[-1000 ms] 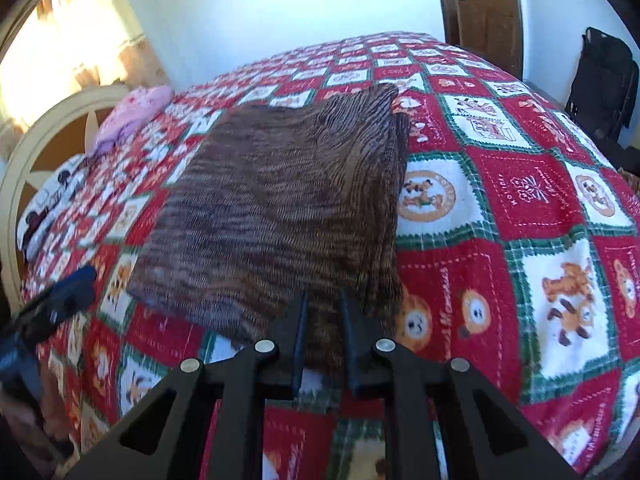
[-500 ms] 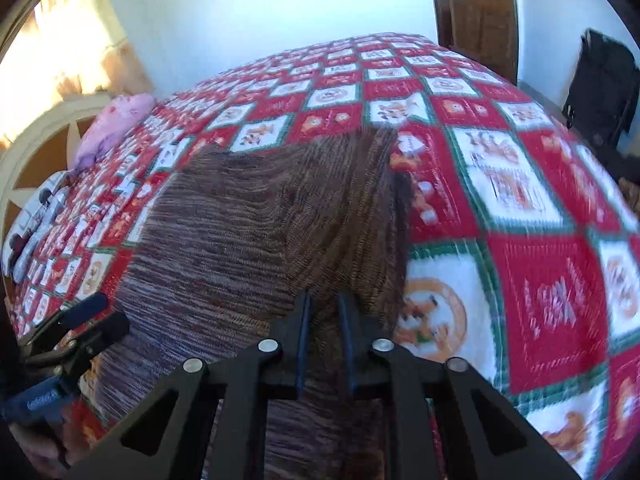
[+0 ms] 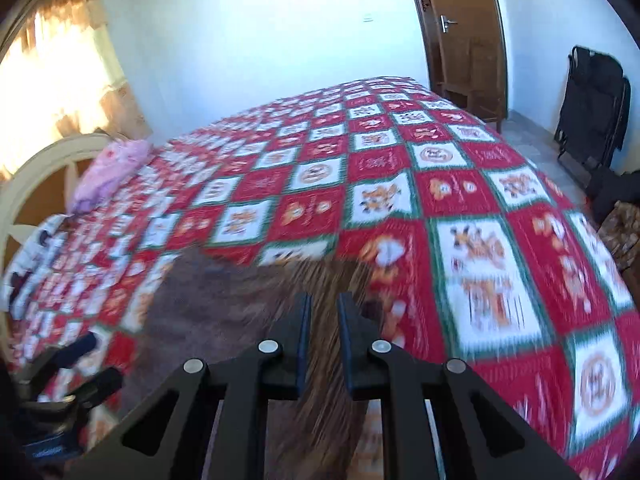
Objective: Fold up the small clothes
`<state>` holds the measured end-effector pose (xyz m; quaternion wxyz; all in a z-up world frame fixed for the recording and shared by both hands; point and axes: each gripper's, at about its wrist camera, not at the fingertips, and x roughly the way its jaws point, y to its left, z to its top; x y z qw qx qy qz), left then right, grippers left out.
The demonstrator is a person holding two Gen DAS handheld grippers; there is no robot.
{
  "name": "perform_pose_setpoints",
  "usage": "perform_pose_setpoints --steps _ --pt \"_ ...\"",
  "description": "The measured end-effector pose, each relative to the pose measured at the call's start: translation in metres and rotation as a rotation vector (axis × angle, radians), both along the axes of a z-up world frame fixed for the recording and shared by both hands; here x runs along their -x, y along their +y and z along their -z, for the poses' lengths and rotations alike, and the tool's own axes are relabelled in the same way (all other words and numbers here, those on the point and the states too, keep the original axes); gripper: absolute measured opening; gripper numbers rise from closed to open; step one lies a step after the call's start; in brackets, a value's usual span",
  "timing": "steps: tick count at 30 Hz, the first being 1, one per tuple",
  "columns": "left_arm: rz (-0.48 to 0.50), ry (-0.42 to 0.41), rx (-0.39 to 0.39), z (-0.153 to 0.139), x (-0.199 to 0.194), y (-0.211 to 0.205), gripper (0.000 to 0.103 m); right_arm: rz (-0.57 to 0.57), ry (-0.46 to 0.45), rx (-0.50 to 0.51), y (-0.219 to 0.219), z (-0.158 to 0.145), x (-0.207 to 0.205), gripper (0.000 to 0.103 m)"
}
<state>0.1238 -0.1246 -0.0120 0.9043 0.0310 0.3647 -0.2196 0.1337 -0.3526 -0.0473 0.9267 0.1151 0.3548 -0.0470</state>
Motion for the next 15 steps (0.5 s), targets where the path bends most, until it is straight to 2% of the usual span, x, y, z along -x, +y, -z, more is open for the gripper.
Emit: perform_pose_setpoints --steps 4,5,7,9,10,15 --pt "-0.032 0.013 -0.126 0.024 -0.023 -0.028 0.083 0.065 0.137 0.049 -0.017 0.044 -0.032 0.013" --pt "-0.032 0.024 -0.141 0.030 -0.026 -0.030 0.083 0.088 0.102 0.045 -0.023 0.050 -0.028 0.015" --pt "-0.034 0.043 -0.168 0.046 -0.029 -0.034 0.084 0.091 0.075 -0.032 -0.034 0.052 -0.023 0.015" --pt "-0.047 0.042 -0.151 0.049 -0.029 -0.033 0.088 0.091 0.062 -0.052 -0.037 0.054 -0.021 0.015" --pt "-0.060 0.046 -0.150 0.049 -0.031 -0.032 0.092 0.091 0.060 -0.043 -0.036 0.053 -0.020 0.015" --pt "-0.073 0.072 -0.129 0.052 -0.038 -0.029 0.099 0.096 0.058 -0.002 -0.030 0.052 -0.019 0.016"
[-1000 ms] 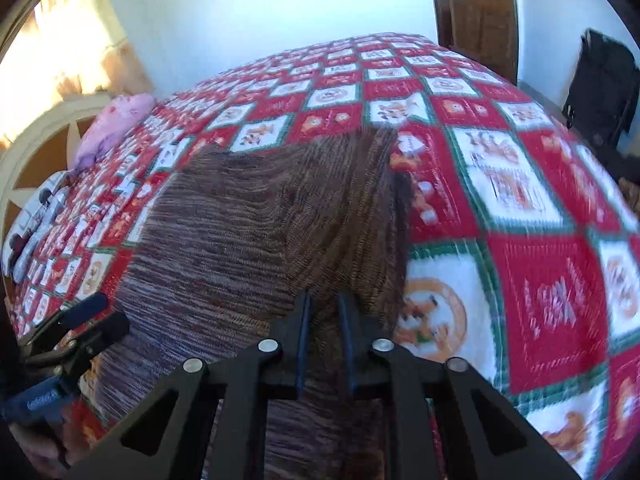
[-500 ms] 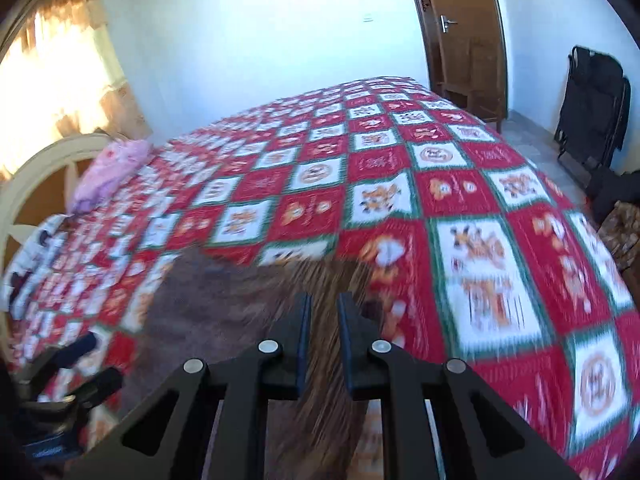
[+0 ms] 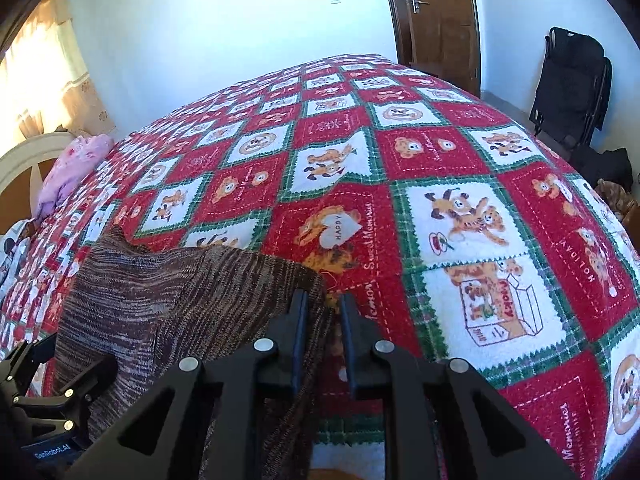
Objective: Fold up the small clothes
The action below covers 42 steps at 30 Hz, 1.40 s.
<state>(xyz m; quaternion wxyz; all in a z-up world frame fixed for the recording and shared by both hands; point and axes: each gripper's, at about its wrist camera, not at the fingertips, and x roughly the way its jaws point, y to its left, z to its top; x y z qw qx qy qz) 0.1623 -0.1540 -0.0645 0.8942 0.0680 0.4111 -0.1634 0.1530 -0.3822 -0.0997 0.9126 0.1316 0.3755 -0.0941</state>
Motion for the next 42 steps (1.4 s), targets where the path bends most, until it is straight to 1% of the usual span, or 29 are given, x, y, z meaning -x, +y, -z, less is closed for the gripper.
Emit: perform_pose_setpoints --steps 3,6,9,11,13,14,15,16,17,18,20,21,24,25,26,28,31,35,37,42 --pt "-0.007 0.003 0.008 0.002 -0.001 0.001 0.100 0.002 -0.003 -0.001 -0.001 0.001 -0.001 0.018" --pt "-0.008 -0.003 0.005 0.002 0.001 0.000 0.101 0.007 -0.001 0.022 0.002 0.001 -0.002 0.019" --pt "-0.011 -0.020 -0.011 0.002 0.003 -0.002 0.101 0.008 -0.003 0.025 0.001 0.001 -0.002 0.019" --pt "-0.014 -0.037 -0.030 0.001 0.005 -0.005 0.101 0.011 -0.006 0.014 0.000 0.001 -0.002 0.023" --pt "-0.020 -0.049 -0.049 0.001 0.006 -0.006 0.103 0.033 -0.005 0.009 -0.003 0.000 0.000 0.035" --pt "-0.026 -0.057 -0.052 0.001 0.006 -0.006 0.103 0.049 0.000 0.008 -0.005 -0.001 0.001 0.039" --pt "-0.029 -0.056 -0.052 0.001 0.005 -0.006 0.103 0.072 0.008 0.012 -0.006 -0.004 0.004 0.047" --pt "-0.031 -0.053 -0.048 0.001 0.005 -0.005 0.103 0.106 0.012 0.018 -0.007 -0.009 0.010 0.050" --pt "-0.032 -0.049 -0.044 0.002 0.005 -0.004 0.103 0.137 -0.002 0.012 -0.009 -0.013 0.019 0.050" --pt "-0.032 -0.046 -0.040 0.002 0.004 -0.004 0.103 0.154 -0.036 -0.015 -0.010 -0.018 0.031 0.050" --pt "-0.034 -0.045 -0.037 0.002 0.004 -0.003 0.103 0.142 -0.080 -0.085 -0.008 -0.023 0.052 0.051" --pt "-0.036 -0.047 -0.038 0.002 0.005 -0.004 0.103 0.132 -0.081 -0.106 -0.006 -0.022 0.062 0.051" --pt "-0.042 -0.047 -0.036 0.002 0.006 -0.004 0.103 0.133 -0.072 -0.128 0.002 -0.016 0.088 0.053" --pt "-0.045 -0.044 -0.031 0.003 0.006 -0.003 0.103 0.139 -0.072 -0.135 0.003 -0.014 0.093 0.057" --pt "-0.048 -0.040 -0.025 0.003 0.006 -0.002 0.103 0.151 -0.067 -0.136 0.003 -0.009 0.098 0.060" --pt "-0.053 -0.028 -0.011 0.004 0.006 0.000 0.103 0.167 -0.072 -0.129 0.006 -0.002 0.104 0.060" --pt "-0.058 -0.023 -0.002 0.005 0.006 0.001 0.103 0.172 -0.089 -0.121 0.007 0.000 0.106 0.061" --pt "-0.062 -0.048 -0.030 0.003 0.009 -0.003 0.103 0.162 -0.076 -0.088 0.011 0.002 0.104 0.064" --pt "-0.063 -0.062 -0.047 0.003 0.011 -0.005 0.103 0.156 -0.079 -0.095 0.010 0.002 0.104 0.066" --pt "-0.065 -0.074 -0.060 0.002 0.012 -0.006 0.103 0.152 -0.117 -0.151 0.003 0.004 0.109 0.066"
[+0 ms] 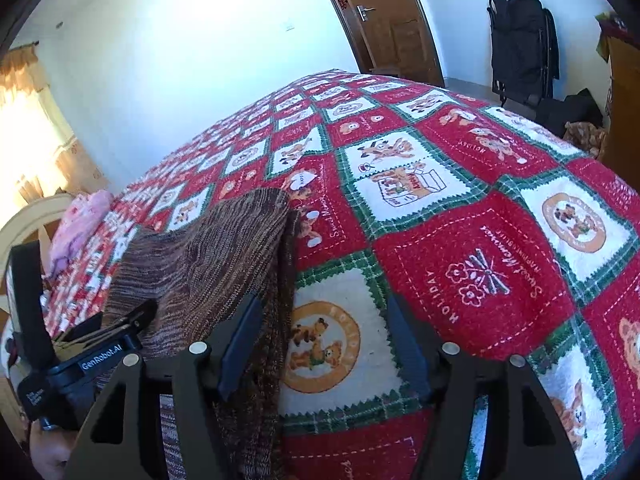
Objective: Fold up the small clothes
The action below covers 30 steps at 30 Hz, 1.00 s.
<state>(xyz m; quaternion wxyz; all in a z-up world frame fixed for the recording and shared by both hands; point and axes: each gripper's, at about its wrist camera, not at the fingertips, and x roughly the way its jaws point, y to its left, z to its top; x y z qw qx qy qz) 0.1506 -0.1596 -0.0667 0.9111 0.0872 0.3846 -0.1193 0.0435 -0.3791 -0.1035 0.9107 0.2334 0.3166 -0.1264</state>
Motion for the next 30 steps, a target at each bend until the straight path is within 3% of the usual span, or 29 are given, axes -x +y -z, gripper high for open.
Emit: perform_pose_setpoints --steps 8,12,17,20,24,27,30 --pt "0.035 0.020 0.013 -0.003 0.003 0.003 0.103 -0.002 -0.009 -0.016 -0.002 0.001 0.001 0.067" --pt "0.214 0.164 0.211 -0.008 0.015 0.031 0.103 -0.018 -0.042 -0.064 -0.007 0.002 0.005 0.070" --pt "0.250 0.170 0.372 -0.017 0.029 0.072 0.103 -0.031 -0.098 -0.156 -0.018 0.003 0.011 0.070" --pt "0.274 0.176 0.409 -0.025 0.024 0.074 0.103 -0.041 -0.104 -0.204 -0.022 0.001 0.013 0.070" --pt "0.270 0.169 0.393 -0.028 0.002 0.056 0.103 -0.101 -0.082 -0.262 -0.011 -0.008 0.006 0.070" --pt "0.253 0.214 0.419 -0.019 -0.010 0.045 0.103 -0.154 0.076 -0.113 0.009 -0.012 -0.027 0.070" --pt "0.207 0.254 0.381 0.001 -0.017 0.031 0.103 -0.165 0.090 -0.069 0.015 -0.007 -0.048 0.071"
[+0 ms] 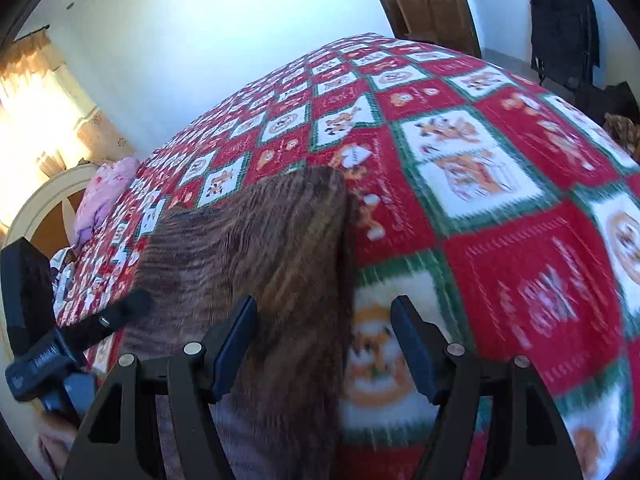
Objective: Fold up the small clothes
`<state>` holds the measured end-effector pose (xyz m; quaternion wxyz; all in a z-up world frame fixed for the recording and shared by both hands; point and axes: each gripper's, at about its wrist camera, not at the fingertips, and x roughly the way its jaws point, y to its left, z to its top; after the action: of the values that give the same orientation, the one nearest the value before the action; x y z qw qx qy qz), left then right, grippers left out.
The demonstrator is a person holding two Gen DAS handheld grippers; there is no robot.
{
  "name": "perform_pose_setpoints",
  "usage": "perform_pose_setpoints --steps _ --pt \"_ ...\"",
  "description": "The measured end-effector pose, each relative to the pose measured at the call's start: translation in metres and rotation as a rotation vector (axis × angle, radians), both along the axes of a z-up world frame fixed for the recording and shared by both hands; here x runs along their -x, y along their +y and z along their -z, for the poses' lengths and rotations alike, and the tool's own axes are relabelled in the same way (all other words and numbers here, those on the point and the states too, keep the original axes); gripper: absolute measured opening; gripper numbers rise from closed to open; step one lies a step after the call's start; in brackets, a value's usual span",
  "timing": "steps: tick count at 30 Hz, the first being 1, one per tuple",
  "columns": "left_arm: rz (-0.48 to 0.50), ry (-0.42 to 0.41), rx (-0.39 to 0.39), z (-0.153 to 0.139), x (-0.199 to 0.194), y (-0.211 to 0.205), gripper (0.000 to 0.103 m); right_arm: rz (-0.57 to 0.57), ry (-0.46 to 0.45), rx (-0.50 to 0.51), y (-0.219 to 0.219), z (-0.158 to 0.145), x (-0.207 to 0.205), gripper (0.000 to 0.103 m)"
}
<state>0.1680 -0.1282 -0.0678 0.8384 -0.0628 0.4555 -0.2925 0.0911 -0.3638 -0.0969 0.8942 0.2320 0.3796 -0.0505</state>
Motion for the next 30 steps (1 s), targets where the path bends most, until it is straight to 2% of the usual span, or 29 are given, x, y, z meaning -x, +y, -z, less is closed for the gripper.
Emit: perform_pose_setpoints --steps 3,5,12,15,20,21,22,26,28,30 --pt "0.011 -0.060 -0.114 0.005 0.007 -0.016 0.103 -0.063 -0.002 0.091 0.019 0.005 -0.011 0.071" --pt "0.017 -0.077 -0.173 0.006 0.007 -0.025 0.103 -0.075 -0.010 0.112 0.024 0.004 -0.011 0.069" --pt "0.012 -0.084 -0.154 0.006 0.007 -0.020 0.103 -0.064 -0.034 0.072 0.016 0.007 -0.007 0.068" --pt "0.012 -0.085 -0.151 0.006 0.008 -0.022 0.103 -0.070 -0.033 0.112 0.022 0.005 -0.008 0.058" --pt "0.012 -0.087 -0.144 0.006 0.008 -0.021 0.103 -0.086 -0.023 0.133 0.026 0.005 -0.010 0.057" --pt "0.013 -0.087 -0.140 0.006 0.009 -0.020 0.103 -0.087 -0.024 0.149 0.029 0.004 -0.010 0.052" --pt "0.012 -0.088 -0.135 0.006 0.008 -0.020 0.102 -0.101 -0.030 0.169 0.033 0.003 -0.010 0.043" --pt "-0.011 -0.095 -0.111 0.005 0.009 -0.014 0.094 -0.136 -0.031 0.268 0.050 0.000 -0.012 0.039" --pt "-0.023 -0.101 -0.103 0.004 0.010 -0.012 0.088 -0.136 -0.032 0.224 0.044 0.002 -0.012 0.040" --pt "-0.024 -0.102 -0.102 0.004 0.010 -0.012 0.087 -0.136 -0.034 0.170 0.037 0.004 -0.012 0.041"
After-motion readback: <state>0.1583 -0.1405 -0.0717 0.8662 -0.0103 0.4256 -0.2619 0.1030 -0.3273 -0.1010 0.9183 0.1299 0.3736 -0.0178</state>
